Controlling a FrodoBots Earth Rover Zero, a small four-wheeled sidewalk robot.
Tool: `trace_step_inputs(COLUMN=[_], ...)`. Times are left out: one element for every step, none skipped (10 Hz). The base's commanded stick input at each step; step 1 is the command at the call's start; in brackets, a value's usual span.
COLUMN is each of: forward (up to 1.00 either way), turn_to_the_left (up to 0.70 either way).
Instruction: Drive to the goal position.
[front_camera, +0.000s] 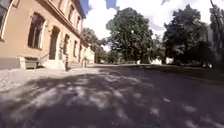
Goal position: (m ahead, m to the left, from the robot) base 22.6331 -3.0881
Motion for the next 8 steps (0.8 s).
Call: trace_step_inputs(forward=[1.00, 1.00, 1.00, 1.00, 1.00, 1.00, 1.00, 1.00], turn_to_the_left=[0.00, 0.00, 0.00, 0.00, 0.00, 0.00, 0.00, 0.00])
